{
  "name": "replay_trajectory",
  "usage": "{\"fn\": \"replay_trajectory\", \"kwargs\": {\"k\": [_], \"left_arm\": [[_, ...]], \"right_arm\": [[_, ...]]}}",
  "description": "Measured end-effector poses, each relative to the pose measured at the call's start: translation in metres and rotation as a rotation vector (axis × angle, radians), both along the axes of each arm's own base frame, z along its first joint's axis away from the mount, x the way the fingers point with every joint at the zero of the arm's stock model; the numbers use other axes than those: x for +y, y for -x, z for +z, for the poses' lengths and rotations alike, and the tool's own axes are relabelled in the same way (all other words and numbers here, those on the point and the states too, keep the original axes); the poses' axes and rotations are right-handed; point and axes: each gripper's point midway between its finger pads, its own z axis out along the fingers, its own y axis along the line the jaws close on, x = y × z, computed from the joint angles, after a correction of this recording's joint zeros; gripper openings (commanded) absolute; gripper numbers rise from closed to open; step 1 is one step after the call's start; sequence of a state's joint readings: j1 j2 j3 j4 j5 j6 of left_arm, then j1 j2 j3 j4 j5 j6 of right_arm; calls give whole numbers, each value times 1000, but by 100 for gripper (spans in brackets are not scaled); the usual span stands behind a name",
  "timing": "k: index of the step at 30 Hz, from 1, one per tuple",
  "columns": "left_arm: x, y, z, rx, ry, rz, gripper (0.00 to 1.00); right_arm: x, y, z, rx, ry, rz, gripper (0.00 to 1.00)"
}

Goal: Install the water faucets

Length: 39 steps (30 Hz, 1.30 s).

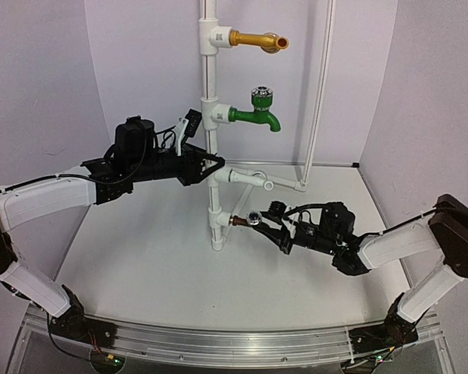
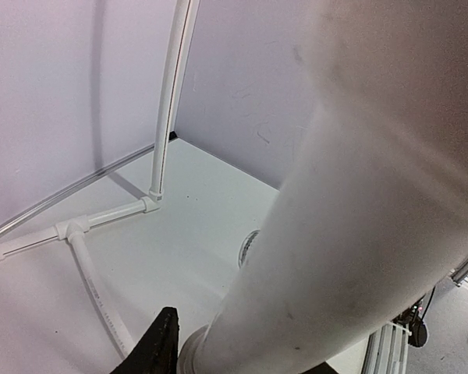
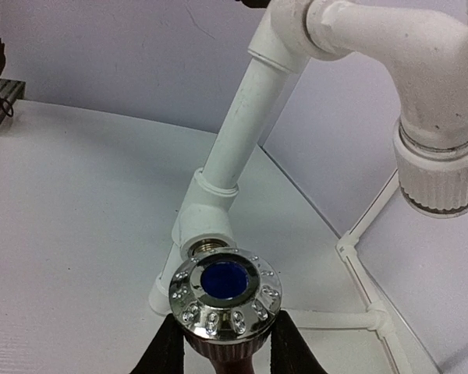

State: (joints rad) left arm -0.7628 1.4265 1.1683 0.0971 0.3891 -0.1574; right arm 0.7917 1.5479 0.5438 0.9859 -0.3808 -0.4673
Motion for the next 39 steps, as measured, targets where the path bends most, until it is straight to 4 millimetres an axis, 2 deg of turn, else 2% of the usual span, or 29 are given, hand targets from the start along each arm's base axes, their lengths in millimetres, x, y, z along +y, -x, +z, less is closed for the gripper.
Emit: {"fn": "replay_trajectory", "kwargs": {"k": [20, 33, 36, 39], "left_arm": [[1, -2, 0, -1, 0, 5, 0], [5, -7, 0, -3, -2, 28, 0], [7, -10, 0, -3, -3, 42, 0], [9, -13, 0, -3, -4, 57, 0]], "right_arm": [[-6, -21, 3, 551, -186, 7, 19], [-3, -33, 1, 809, -281, 14, 18], [-1, -37, 0, 870, -297, 12, 20], [-2, -38, -1, 933, -316, 9, 28]]}}
